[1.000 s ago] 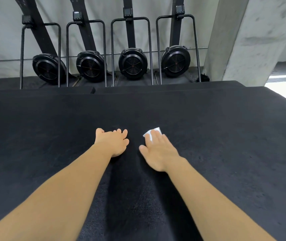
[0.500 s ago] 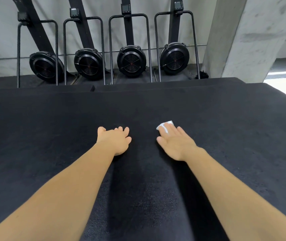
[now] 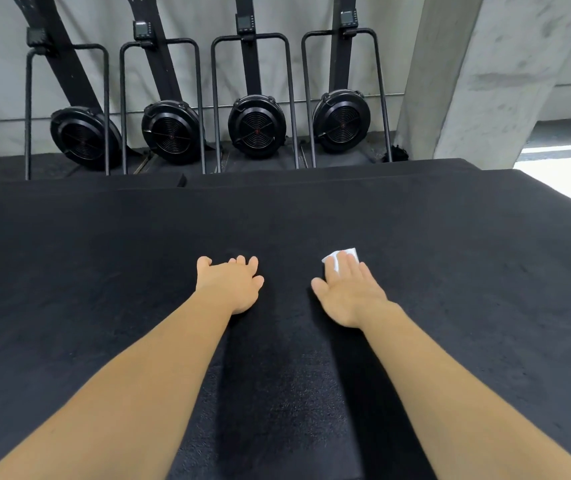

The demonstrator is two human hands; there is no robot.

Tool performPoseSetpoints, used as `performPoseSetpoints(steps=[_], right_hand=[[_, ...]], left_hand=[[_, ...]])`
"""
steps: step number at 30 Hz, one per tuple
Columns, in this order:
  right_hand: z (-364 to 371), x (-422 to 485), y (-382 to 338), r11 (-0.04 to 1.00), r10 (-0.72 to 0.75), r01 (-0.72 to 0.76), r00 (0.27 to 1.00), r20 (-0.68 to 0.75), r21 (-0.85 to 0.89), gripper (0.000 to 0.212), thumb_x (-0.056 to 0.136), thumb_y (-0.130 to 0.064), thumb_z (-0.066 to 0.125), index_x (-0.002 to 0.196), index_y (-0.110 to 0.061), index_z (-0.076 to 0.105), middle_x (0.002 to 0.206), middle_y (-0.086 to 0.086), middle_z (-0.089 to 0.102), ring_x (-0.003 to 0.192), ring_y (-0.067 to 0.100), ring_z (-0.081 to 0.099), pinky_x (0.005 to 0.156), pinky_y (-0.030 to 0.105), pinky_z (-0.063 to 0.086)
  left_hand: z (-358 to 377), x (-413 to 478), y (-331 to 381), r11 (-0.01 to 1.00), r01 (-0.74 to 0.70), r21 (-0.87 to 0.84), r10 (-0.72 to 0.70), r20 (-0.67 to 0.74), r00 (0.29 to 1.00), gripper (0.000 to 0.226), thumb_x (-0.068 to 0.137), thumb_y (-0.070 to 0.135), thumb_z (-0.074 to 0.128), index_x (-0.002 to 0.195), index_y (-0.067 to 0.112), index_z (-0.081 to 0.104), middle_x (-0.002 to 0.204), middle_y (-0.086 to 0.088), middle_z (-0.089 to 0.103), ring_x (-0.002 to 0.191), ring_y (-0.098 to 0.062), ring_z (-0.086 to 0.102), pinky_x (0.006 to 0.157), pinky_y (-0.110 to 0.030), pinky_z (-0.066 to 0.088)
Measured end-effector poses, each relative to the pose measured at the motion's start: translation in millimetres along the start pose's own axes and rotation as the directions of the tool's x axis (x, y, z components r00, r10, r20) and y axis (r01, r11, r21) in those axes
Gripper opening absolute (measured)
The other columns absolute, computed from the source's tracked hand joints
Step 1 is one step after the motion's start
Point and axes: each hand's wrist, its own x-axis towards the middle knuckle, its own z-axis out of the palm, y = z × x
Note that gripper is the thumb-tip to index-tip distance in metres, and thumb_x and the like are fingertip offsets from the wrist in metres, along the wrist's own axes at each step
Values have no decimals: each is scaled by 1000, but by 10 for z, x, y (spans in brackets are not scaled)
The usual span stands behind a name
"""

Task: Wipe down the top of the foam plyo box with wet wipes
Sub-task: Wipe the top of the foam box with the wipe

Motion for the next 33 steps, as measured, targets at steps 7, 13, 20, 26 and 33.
performPoseSetpoints(steps=[7, 13, 20, 26, 33], right_hand=[[369, -508, -629, 958, -276, 276, 961, 9, -72, 56, 103, -46, 26, 150, -14, 25, 147, -1, 23, 136, 20, 22, 119, 33, 14], [264, -465, -458, 924, -372, 376, 926, 56, -74, 52, 105, -38, 22, 153, -20, 22, 155, -8, 17, 140, 4, 7, 122, 32, 4], [-106, -233, 343, 995, -96, 97, 995, 33, -28, 49, 103, -38, 21, 150, -29, 25, 155, -10, 19, 144, 16, 19, 122, 34, 7], [-210, -196, 479, 995, 98, -100, 992, 81, 22, 57, 102, -43, 20, 156, -27, 16, 159, -4, 10, 146, 25, 12, 122, 42, 11], [160, -591, -226, 995, -100, 100, 995, -3, -21, 56, 102, -44, 26, 152, -18, 24, 151, 0, 19, 136, 22, 21, 119, 35, 15]], left_hand=[[91, -172, 24, 993, -13, -117, 3, -87, 996, 42, 102, 28, 27, 143, 21, 34, 146, 0, 27, 138, -16, 20, 112, -58, 14], [120, -458, -26, 963, 68, -261, -90, -73, 993, 38, 102, 31, 27, 138, 23, 37, 130, 5, 40, 123, -13, 40, 106, -48, 21], [209, -791, -14, 963, 78, -259, -112, -121, 986, 40, 103, 35, 28, 134, 22, 49, 122, 11, 51, 108, -16, 51, 86, -35, 18], [285, -905, -56, 962, 21, -273, -31, -32, 999, 48, 105, 39, 25, 153, 34, 20, 161, 11, 12, 147, -4, 12, 114, -39, 8], [283, -905, -74, 966, 13, -259, -17, -12, 1000, 49, 105, 42, 22, 153, 35, 17, 162, 11, 10, 147, -4, 11, 117, -40, 7]])
